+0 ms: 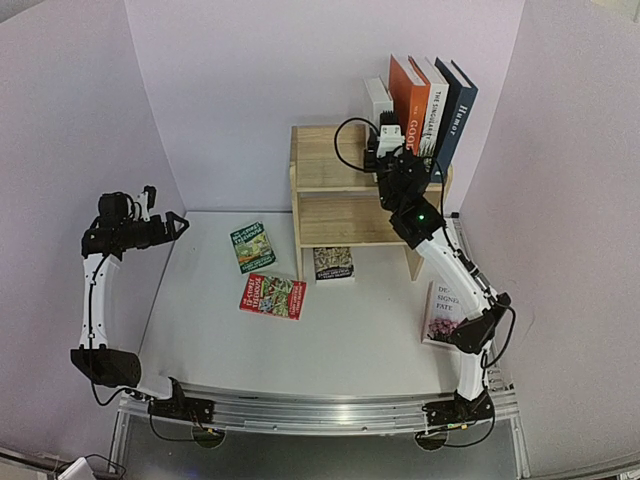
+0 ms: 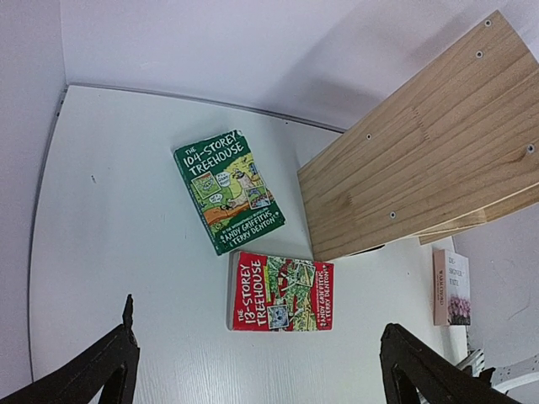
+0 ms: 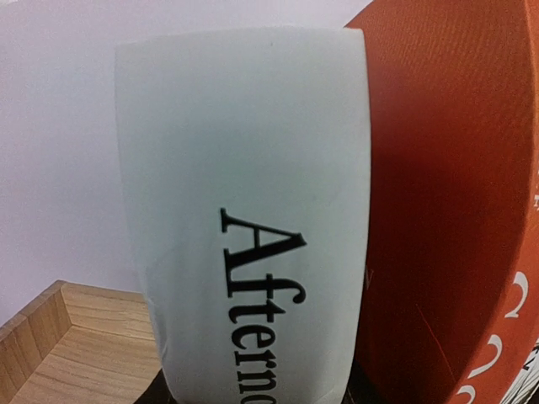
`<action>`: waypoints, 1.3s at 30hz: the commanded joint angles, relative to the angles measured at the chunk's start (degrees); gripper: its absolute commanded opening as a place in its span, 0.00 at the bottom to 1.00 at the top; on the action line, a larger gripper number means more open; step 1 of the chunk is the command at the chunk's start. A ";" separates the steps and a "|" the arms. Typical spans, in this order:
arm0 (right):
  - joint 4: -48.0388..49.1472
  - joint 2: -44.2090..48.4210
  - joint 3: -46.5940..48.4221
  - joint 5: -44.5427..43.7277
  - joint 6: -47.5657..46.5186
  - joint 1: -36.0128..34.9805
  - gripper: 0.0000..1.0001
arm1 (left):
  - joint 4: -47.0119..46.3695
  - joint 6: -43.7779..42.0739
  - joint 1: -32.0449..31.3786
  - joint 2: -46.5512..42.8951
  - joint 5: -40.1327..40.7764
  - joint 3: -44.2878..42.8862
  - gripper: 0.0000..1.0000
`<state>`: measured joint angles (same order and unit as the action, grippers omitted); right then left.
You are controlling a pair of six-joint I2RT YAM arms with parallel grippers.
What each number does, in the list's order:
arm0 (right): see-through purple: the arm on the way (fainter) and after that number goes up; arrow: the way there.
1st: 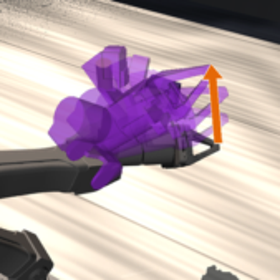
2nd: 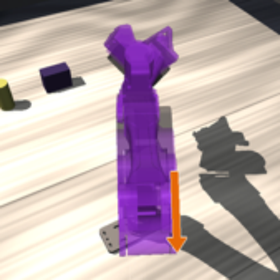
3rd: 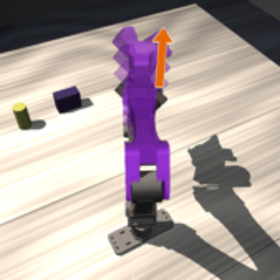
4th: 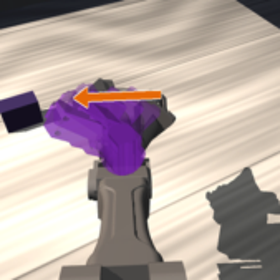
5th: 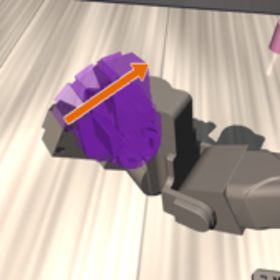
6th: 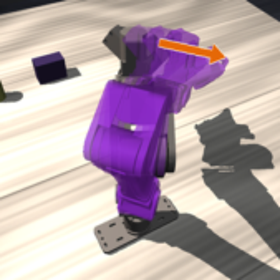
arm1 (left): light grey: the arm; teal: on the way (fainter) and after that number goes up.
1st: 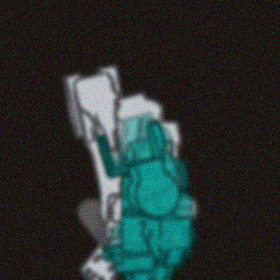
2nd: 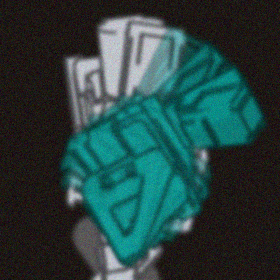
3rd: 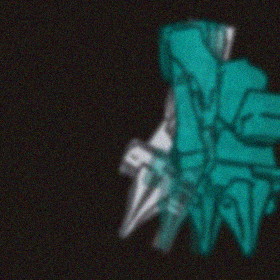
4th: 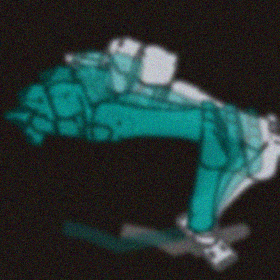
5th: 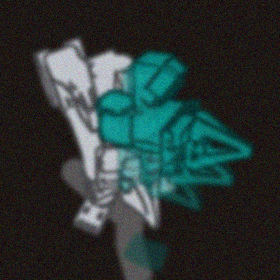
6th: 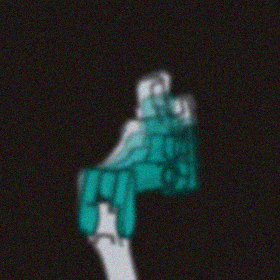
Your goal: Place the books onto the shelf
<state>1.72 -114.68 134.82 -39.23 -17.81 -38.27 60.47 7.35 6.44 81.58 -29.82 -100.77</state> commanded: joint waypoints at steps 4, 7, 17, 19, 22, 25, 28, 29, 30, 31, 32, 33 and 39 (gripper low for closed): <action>5.96 -1.24 0.63 -1.72 1.45 1.26 0.07 | -1.47 -0.39 0.17 -1.95 -0.62 0.22 1.00; 6.17 -1.33 0.44 -1.99 1.54 1.40 0.09 | -1.49 -0.50 0.19 -1.95 -0.61 0.20 1.00; 6.61 1.13 -2.58 -0.12 3.22 1.54 0.47 | -1.55 -0.27 0.16 -1.89 -1.97 0.85 1.00; 6.88 1.79 -3.22 -0.19 3.52 1.54 0.47 | -1.72 -0.14 0.17 -1.93 -2.45 0.98 1.00; 7.99 3.31 -5.03 -0.88 3.90 1.54 0.48 | -1.71 -0.11 0.18 -1.87 -3.02 0.81 1.00; 8.95 4.75 -7.00 -0.22 4.46 1.46 0.50 | -1.76 -0.18 0.22 -1.86 -3.52 0.89 1.00; 9.20 5.84 -8.43 0.41 5.15 1.40 0.51 | -1.84 -0.24 0.20 -1.84 -3.94 1.16 1.00; 9.29 6.15 -8.80 0.43 5.29 1.37 0.51 | -1.88 -0.24 0.20 -1.80 -4.02 1.19 1.00; 9.46 6.55 -9.39 0.38 5.40 1.30 0.51 | -1.91 -0.24 0.17 -1.82 -4.11 1.21 1.00; 9.66 7.01 -10.06 0.27 5.54 1.21 0.51 | -1.92 -0.24 0.18 -1.86 -4.23 1.23 1.00; 9.97 7.51 -10.55 0.25 5.58 1.05 0.51 | -1.92 -0.23 0.17 -1.86 -4.39 1.28 1.00; 10.33 8.06 -11.18 0.26 5.64 0.87 0.51 | -1.89 -0.23 0.18 -1.89 -4.56 1.33 1.00; 12.74 10.73 -14.95 -0.23 5.32 -0.23 0.52 | -1.95 -0.24 0.21 -1.79 -5.21 1.53 1.00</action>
<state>10.20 -108.19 121.49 -38.79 -12.96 -37.68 60.00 7.35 6.44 81.54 -33.50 -99.60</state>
